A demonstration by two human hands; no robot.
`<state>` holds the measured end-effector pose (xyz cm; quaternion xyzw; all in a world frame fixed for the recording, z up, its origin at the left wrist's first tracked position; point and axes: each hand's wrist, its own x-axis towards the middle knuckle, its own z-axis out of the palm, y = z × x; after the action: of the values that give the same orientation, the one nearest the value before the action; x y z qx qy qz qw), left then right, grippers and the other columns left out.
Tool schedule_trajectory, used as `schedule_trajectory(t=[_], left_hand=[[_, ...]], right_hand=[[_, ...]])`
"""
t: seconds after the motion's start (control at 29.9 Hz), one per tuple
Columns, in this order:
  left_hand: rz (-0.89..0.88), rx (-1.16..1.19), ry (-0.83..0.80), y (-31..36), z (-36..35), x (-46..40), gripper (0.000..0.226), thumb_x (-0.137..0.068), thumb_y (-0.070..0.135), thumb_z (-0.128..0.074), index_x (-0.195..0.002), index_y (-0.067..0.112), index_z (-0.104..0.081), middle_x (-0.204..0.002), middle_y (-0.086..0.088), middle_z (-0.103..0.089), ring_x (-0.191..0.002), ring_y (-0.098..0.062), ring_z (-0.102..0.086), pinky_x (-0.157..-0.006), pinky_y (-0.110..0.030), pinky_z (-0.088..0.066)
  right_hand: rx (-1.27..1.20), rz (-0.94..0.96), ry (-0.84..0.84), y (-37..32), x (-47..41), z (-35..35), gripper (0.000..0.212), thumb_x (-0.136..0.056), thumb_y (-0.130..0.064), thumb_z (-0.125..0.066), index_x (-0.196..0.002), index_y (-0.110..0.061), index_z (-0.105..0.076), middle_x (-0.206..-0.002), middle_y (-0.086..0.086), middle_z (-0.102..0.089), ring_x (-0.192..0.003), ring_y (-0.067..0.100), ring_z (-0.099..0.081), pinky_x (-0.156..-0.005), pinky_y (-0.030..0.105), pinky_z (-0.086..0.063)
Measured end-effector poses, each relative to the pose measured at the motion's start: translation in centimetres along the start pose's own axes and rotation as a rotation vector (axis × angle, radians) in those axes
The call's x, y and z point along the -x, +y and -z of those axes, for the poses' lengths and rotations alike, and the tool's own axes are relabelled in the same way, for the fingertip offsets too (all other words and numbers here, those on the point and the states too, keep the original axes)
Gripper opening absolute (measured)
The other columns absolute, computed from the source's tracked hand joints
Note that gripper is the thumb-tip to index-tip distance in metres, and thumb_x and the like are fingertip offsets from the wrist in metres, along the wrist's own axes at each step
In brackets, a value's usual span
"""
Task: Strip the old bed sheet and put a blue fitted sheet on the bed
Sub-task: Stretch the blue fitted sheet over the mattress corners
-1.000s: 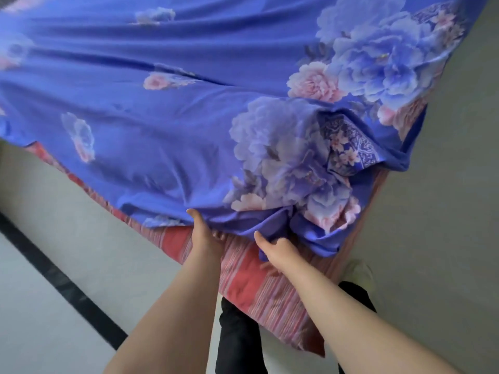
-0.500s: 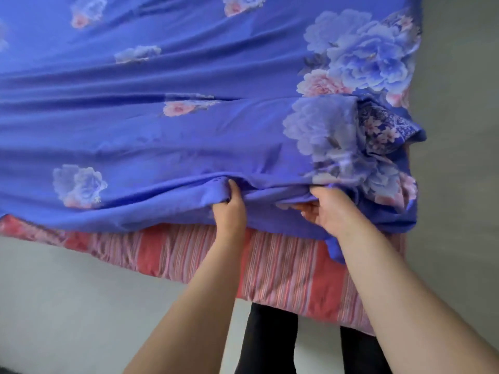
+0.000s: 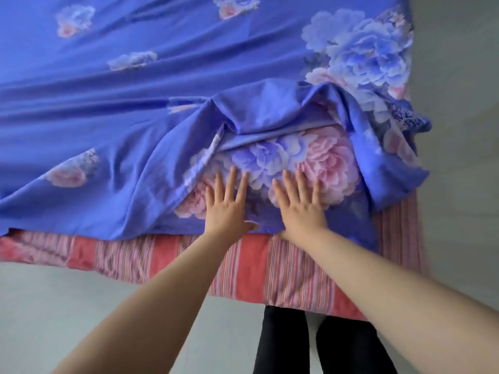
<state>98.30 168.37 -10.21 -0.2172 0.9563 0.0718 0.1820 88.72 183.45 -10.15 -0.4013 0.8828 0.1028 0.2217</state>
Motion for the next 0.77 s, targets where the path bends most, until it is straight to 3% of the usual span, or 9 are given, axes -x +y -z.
schedule_trajectory(t=[0.07,0.13,0.2,0.3,0.37,0.47,0.57,0.63,0.77], left_hand=[[0.060,-0.162,-0.048,-1.3,-0.9,-0.4,0.120,-0.072,0.048,-0.071,-0.148,0.028,0.020,-0.158,-0.005,0.018,-0.143,-0.041,-0.004,-0.110,-0.059,-0.017],[0.161,-0.225,0.045,-3.1,-1.0,-1.1,0.098,-0.072,0.029,-0.071,-0.151,0.017,-0.014,-0.152,-0.017,-0.025,-0.124,-0.041,-0.043,-0.093,-0.052,-0.042],[0.093,-0.230,0.106,-5.2,-0.3,-1.6,0.056,-0.076,0.015,-0.060,-0.129,0.002,-0.049,-0.118,-0.021,-0.058,-0.098,-0.037,-0.062,-0.075,-0.042,-0.053],[0.056,-0.188,-0.026,-6.9,1.8,-1.7,0.026,-0.085,0.012,-0.050,-0.109,0.009,-0.058,-0.108,-0.011,-0.064,-0.099,-0.033,-0.063,-0.071,-0.037,-0.047],[0.141,-0.074,0.025,-7.2,2.9,-1.0,0.018,-0.082,0.012,-0.054,-0.099,0.011,-0.059,-0.102,-0.011,-0.067,-0.091,-0.036,-0.063,-0.065,-0.036,-0.043],[0.268,0.192,0.200,-6.6,5.2,1.0,0.019,-0.079,0.007,-0.052,-0.096,0.011,-0.060,-0.094,-0.016,-0.068,-0.083,-0.040,-0.061,-0.060,-0.034,-0.034],[0.260,0.208,0.260,-6.2,8.5,2.7,0.026,-0.085,0.007,-0.044,-0.106,0.013,-0.059,-0.099,-0.017,-0.067,-0.086,-0.039,-0.061,-0.063,-0.035,-0.036],[0.171,0.099,0.092,-5.9,10.9,3.5,0.032,-0.094,0.017,-0.040,-0.120,0.020,-0.058,-0.112,-0.014,-0.066,-0.097,-0.034,-0.062,-0.073,-0.036,-0.043],[-0.063,0.075,-0.437,-5.2,15.6,3.1,0.037,-0.103,0.028,-0.034,-0.123,0.011,-0.061,-0.129,-0.014,-0.059,-0.116,-0.028,-0.056,-0.095,-0.031,-0.040]], right_hand=[[0.106,-0.022,0.079,-0.8,-0.6,-0.9,0.090,-0.094,-0.039,-0.044,-0.141,-0.015,0.029,-0.150,0.012,0.035,-0.140,0.042,0.023,-0.111,0.066,0.004],[0.123,-0.029,0.122,-0.1,-1.8,-0.2,0.068,-0.096,-0.019,-0.027,-0.149,-0.015,0.015,-0.156,0.010,0.022,-0.143,0.039,0.016,-0.111,0.063,0.004],[0.069,0.022,0.139,0.8,-2.9,0.7,0.054,-0.095,-0.014,-0.035,-0.148,-0.015,-0.024,-0.159,0.009,-0.010,-0.145,0.035,-0.006,-0.113,0.059,-0.002],[0.065,0.150,0.205,0.9,-3.4,2.5,0.023,-0.074,-0.011,-0.070,-0.097,-0.012,-0.068,-0.104,0.010,-0.068,-0.104,0.029,-0.062,-0.096,0.040,-0.041],[-0.041,0.091,0.193,1.2,-2.7,4.3,0.017,-0.071,-0.009,-0.070,-0.088,-0.011,-0.068,-0.085,0.010,-0.069,-0.084,0.027,-0.066,-0.072,0.030,-0.043],[-0.290,-0.005,0.178,2.0,-0.8,6.9,0.026,-0.091,-0.006,-0.043,-0.112,-0.012,-0.057,-0.108,0.015,-0.064,-0.098,0.035,-0.060,-0.071,0.034,-0.038],[-0.404,0.013,0.042,3.0,0.7,9.7,0.024,-0.091,-0.007,-0.035,-0.104,-0.016,-0.053,-0.094,0.013,-0.059,-0.088,0.035,-0.057,-0.066,0.033,-0.036],[-0.413,0.088,-0.182,3.3,1.6,12.0,0.024,-0.094,-0.009,-0.033,-0.096,-0.017,-0.056,-0.089,0.011,-0.059,-0.085,0.031,-0.056,-0.063,0.034,-0.039],[-0.307,0.202,-0.413,3.8,3.8,15.3,0.036,-0.104,-0.019,-0.027,-0.128,-0.007,-0.052,-0.123,0.020,-0.058,-0.104,0.031,-0.056,-0.086,0.037,-0.041]])
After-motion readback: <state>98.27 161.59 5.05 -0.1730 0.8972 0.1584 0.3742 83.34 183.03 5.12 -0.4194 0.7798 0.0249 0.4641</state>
